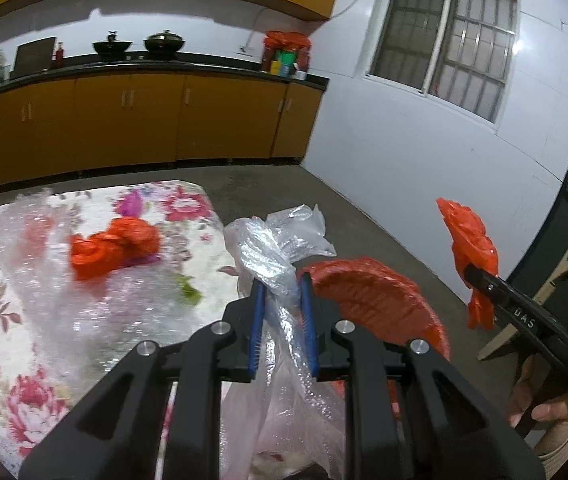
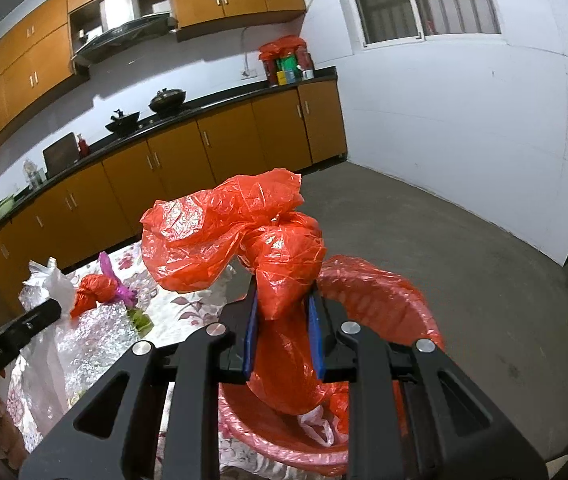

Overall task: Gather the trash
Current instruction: 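Carry both held items over the red basket and open both tools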

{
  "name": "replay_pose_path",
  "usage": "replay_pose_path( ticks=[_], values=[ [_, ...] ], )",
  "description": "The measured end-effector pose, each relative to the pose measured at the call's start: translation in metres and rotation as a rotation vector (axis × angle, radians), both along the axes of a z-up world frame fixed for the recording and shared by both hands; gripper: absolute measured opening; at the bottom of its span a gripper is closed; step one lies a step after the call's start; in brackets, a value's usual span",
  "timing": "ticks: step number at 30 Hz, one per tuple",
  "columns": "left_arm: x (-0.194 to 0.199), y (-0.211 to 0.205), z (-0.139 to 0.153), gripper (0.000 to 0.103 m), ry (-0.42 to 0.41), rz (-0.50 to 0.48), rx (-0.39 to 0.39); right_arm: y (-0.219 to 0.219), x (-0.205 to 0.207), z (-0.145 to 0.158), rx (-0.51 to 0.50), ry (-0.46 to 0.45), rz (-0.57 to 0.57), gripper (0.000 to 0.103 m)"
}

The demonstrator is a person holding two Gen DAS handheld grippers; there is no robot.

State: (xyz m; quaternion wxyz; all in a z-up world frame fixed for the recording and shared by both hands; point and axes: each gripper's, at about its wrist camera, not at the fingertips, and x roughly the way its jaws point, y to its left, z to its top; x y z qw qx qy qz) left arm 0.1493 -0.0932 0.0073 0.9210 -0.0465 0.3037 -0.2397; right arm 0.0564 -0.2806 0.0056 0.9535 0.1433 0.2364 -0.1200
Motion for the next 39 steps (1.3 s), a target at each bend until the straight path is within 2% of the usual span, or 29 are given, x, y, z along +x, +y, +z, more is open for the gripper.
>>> replay_pose_path(
  ticks=[14,25,30,31,33,34,35,39],
  values=[
    [0.009,-0.062,-0.018,0.019,0.063,-0.112,-0.013,-0.026,-0.008,0.001,0.056,-0.03,0.011,0.022],
    [0.011,-0.102,-0.032,0.019,0.087,-0.145,0.005,-0.051,-0.002,0.006,0.1,-0.045,0.065,0.022],
    [0.015,-0.117,-0.041,0.019,0.099,-0.157,0.02,-0.057,0.006,-0.001,0.109,-0.039,0.084,0.023],
    [0.016,-0.119,-0.043,0.02,0.103,-0.161,0.021,-0.059,0.006,-0.004,0.117,-0.036,0.082,0.025],
    [0.019,-0.124,-0.051,0.027,0.115,-0.167,0.026,-0.064,0.008,-0.012,0.143,-0.024,0.073,0.046],
    [0.021,-0.126,-0.056,0.034,0.123,-0.169,0.028,-0.067,0.007,-0.017,0.157,-0.022,0.06,0.052],
    [0.023,-0.127,-0.061,0.036,0.134,-0.163,0.033,-0.068,0.005,-0.019,0.163,-0.022,0.054,0.059],
    [0.029,-0.126,-0.076,0.038,0.171,-0.16,0.045,-0.074,-0.004,-0.023,0.136,-0.006,0.01,0.06]
  ],
)
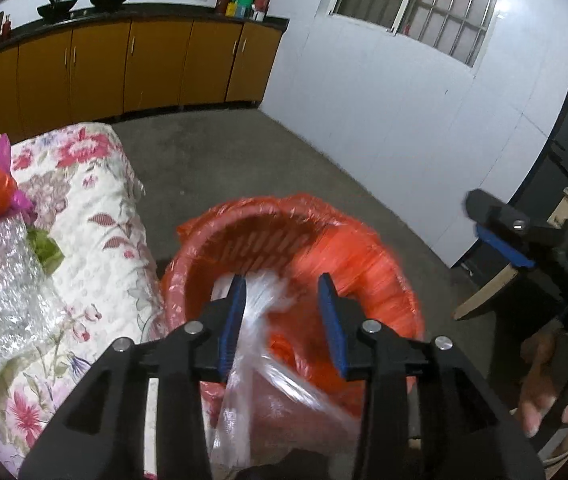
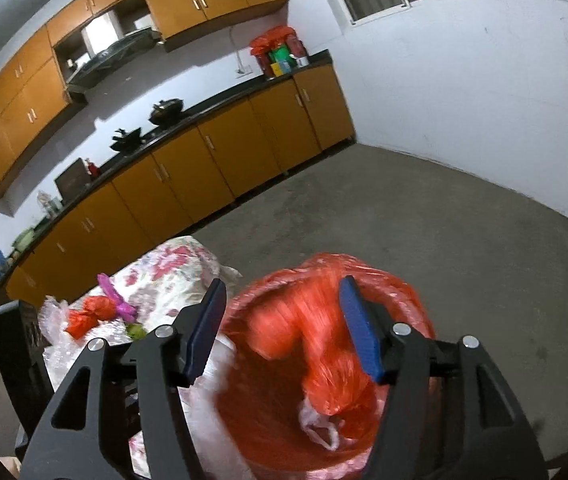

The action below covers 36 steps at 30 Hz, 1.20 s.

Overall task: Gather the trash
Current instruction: 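Carry both held items over the red basket and open both tools, then grasp bubble wrap with the left tool while the right tool grasps a red bag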

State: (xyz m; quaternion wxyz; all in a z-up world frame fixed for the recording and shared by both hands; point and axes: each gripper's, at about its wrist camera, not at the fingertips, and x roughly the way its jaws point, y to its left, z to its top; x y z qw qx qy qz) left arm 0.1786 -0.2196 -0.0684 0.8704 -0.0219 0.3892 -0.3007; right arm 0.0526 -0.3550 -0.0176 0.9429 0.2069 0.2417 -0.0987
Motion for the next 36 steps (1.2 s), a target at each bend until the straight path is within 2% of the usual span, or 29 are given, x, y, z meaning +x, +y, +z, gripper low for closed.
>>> replay_pose_path(
  ticks=[2,5,10,14,21,26,33,35,36],
  values=[
    [0.0,0.006,-0.004,0.039,0.0,0.007,0.003,-0.002,-0.006,0.0,-0.018,0.006,-0.026,0.06],
    [-0.003,0.019,-0.005,0.047,-0.016,0.035,0.01,0.0,-0.012,0.002,-0.048,0.009,-0.054,0.06],
    [-0.013,0.058,0.005,0.054,-0.089,0.123,0.04,0.02,-0.007,0.003,-0.094,0.02,-0.026,0.06],
    [-0.026,0.105,0.017,0.058,-0.168,0.234,0.078,0.066,0.01,0.003,-0.123,0.028,0.08,0.06],
    [-0.04,0.207,0.028,0.068,-0.279,0.501,0.177,0.161,0.041,0.002,-0.152,0.028,0.298,0.06],
    [-0.016,0.252,0.022,0.068,-0.235,0.593,0.184,0.209,0.05,-0.002,-0.196,0.039,0.375,0.06],
    [0.021,0.27,0.0,0.068,-0.149,0.591,0.182,0.229,0.059,-0.012,-0.212,0.082,0.392,0.06],
    [0.03,0.269,-0.008,0.064,-0.118,0.581,0.171,0.23,0.059,-0.014,-0.223,0.091,0.394,0.06],
    [0.033,0.27,-0.011,0.057,-0.107,0.576,0.158,0.231,0.06,-0.014,-0.23,0.095,0.395,0.06]
  ],
)
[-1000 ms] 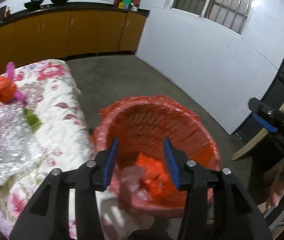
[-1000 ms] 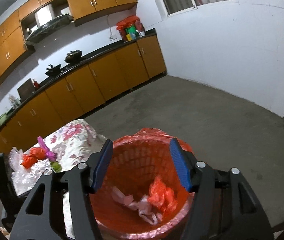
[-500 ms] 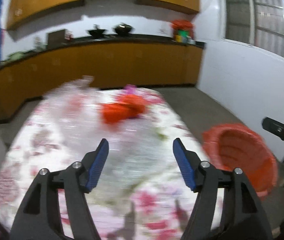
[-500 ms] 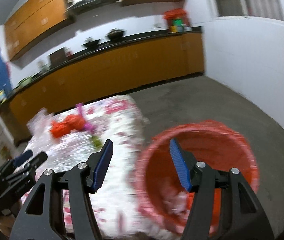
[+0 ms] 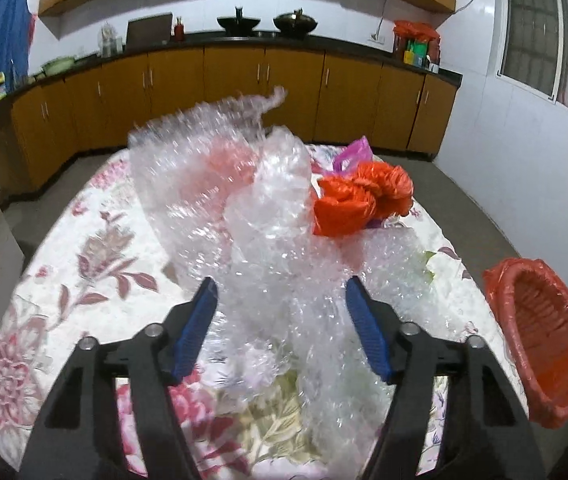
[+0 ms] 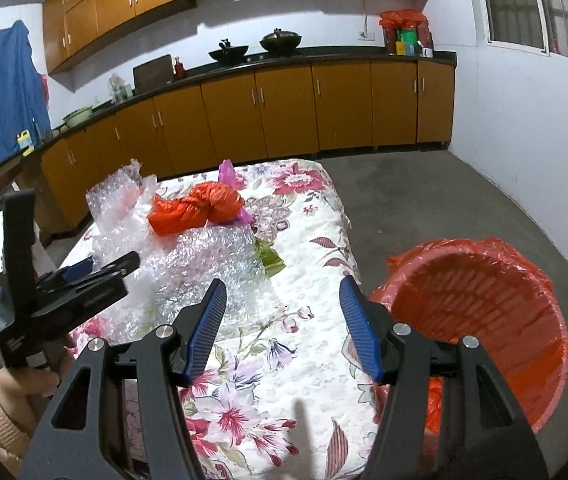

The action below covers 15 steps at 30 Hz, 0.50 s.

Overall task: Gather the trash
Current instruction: 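Grasp bubble wrap with the left tool while the right tool grasps a red bag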

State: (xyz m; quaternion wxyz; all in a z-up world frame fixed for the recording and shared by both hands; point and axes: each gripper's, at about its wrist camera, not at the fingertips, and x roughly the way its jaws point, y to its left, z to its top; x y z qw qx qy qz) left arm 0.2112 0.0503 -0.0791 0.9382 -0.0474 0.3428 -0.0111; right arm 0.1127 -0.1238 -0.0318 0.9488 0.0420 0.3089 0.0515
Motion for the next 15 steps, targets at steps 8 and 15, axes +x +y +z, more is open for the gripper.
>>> replay_pose_path(
  ticks=[8,15],
  values=[
    [-0.008,-0.004,0.007,0.011,-0.03,-0.094,-0.08,0.005,0.002,-0.003,-0.019,0.012,0.002,0.06],
    [-0.051,0.003,0.041,0.01,-0.135,-0.145,-0.059,0.008,0.004,0.001,-0.014,0.001,0.013,0.059]
  ],
)
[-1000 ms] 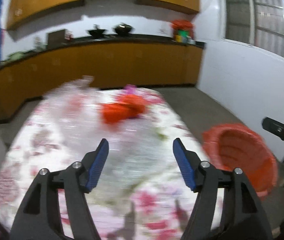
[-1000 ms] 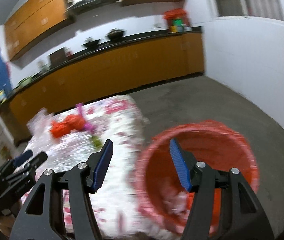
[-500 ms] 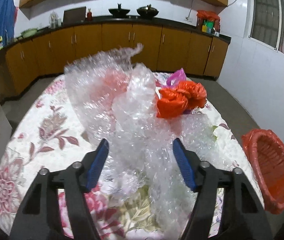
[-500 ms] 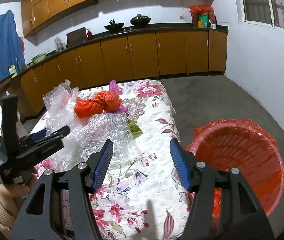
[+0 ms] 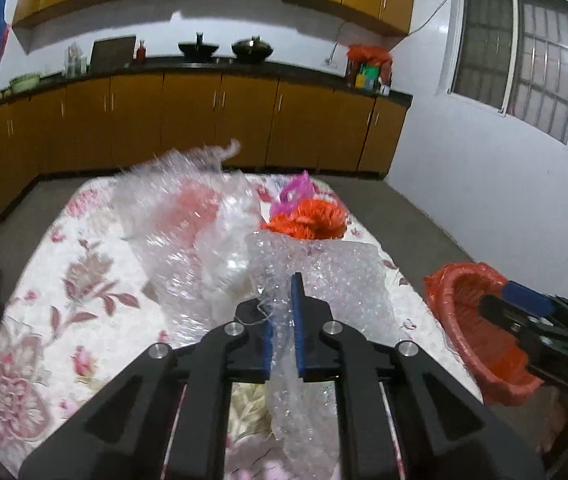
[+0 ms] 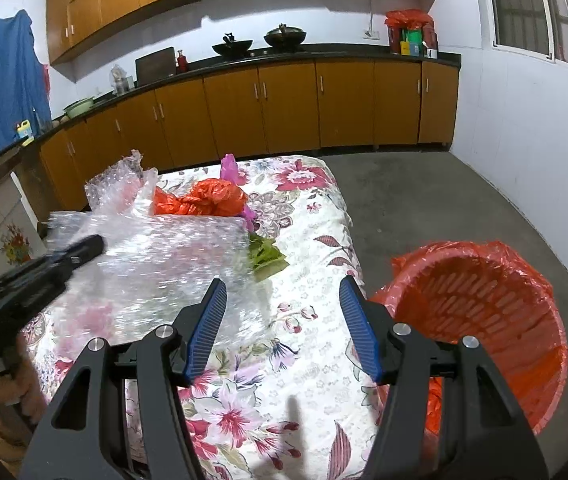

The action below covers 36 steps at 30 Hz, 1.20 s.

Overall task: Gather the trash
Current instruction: 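Grasp bubble wrap with the left tool while the right tool grasps a red bag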

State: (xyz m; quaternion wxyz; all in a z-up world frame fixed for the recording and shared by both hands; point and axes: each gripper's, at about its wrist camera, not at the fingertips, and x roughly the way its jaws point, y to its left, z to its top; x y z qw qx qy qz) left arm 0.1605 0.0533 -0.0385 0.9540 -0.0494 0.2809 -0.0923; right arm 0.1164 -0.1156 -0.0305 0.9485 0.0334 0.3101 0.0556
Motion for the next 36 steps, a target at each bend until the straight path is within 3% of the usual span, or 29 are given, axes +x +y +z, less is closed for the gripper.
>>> replay_pose_path(
  ticks=[7,16,25,28,30,32,36],
  values=[
    [-0.038,0.058,0.039,0.01,-0.101,0.138,-0.01,0.009,0.012,0.005,0.032,-0.003,0.022,0.058],
    [-0.06,0.126,0.069,0.01,-0.215,0.386,-0.003,0.06,0.072,-0.002,0.157,0.071,0.08,0.052],
    [-0.057,0.144,0.067,0.01,-0.209,0.438,-0.015,0.106,0.138,-0.022,0.193,0.171,0.026,0.052],
    [-0.055,0.149,0.065,0.01,-0.205,0.434,-0.017,0.113,0.149,-0.039,0.177,0.232,0.029,0.041],
    [-0.055,0.147,0.064,0.01,-0.203,0.43,-0.021,0.114,0.147,-0.048,0.164,0.252,0.04,0.02],
    [-0.055,0.148,0.063,0.01,-0.203,0.425,-0.021,0.113,0.141,-0.05,0.14,0.241,0.044,0.011],
    [-0.055,0.144,0.066,0.009,-0.208,0.404,-0.029,0.102,0.123,-0.041,0.124,0.193,0.057,0.005]
  ],
)
